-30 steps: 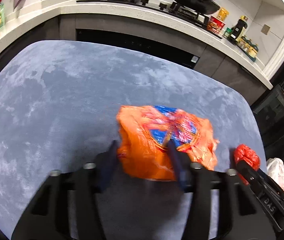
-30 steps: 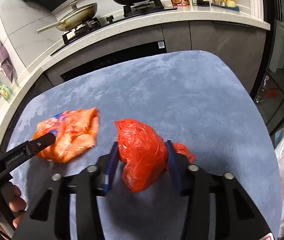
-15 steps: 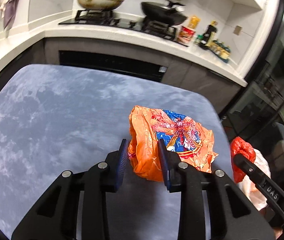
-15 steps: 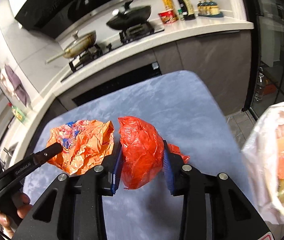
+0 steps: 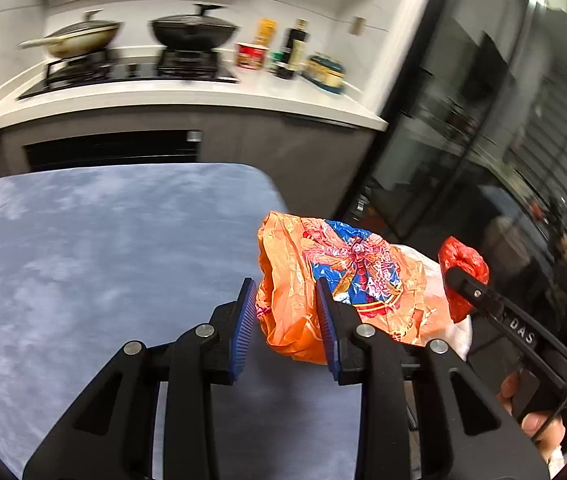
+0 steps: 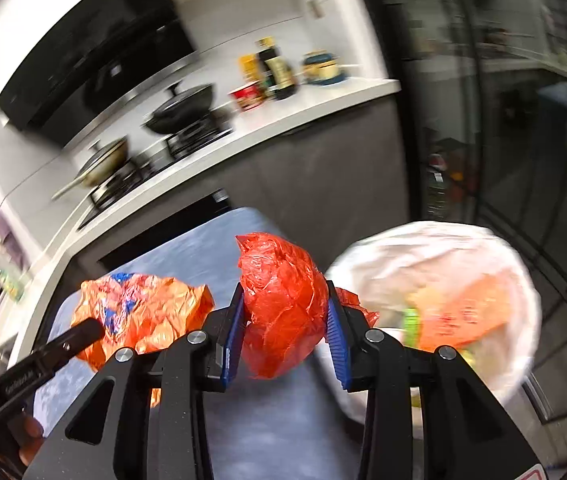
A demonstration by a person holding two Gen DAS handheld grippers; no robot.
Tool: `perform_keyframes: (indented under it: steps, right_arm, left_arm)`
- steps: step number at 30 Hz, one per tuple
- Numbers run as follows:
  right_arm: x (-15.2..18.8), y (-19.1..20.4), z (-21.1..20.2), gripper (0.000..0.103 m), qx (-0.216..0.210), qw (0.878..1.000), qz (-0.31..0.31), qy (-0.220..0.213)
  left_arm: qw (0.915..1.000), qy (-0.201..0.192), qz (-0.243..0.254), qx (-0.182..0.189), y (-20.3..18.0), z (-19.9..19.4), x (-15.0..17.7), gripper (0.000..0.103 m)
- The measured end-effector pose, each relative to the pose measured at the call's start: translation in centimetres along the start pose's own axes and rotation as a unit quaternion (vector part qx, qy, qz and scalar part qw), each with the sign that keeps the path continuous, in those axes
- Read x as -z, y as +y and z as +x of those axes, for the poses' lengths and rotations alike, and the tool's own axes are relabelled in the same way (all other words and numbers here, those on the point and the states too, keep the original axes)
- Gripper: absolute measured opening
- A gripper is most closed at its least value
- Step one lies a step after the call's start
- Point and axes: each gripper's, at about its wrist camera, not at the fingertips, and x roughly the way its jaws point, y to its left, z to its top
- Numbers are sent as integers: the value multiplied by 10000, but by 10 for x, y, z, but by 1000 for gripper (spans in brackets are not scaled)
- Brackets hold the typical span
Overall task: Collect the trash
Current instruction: 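Carry the red bag and orange snack bag over the bin and open both tools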
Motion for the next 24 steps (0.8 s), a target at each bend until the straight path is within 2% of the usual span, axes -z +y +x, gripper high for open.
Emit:
perform_keyframes:
  steps: [5,12,17,24]
  right_arm:
    - [-6,-55,-22,36,379,9987,306,-135]
    - [-8,-103,-32,36,717,9959,520,-179]
    - [-7,-121,-26,37,778,9946,667,-141]
    - [-10,-124,-16,37,771,9946,695,-96]
  left_arm:
    - [9992,186,278,202,-51,30,7,30]
    - [9966,413,610,364,-106,67,17,30]
    - [9944,518,851,353,-129,85,22,30]
    - [9912,605,1151,247,-148,103,28,30]
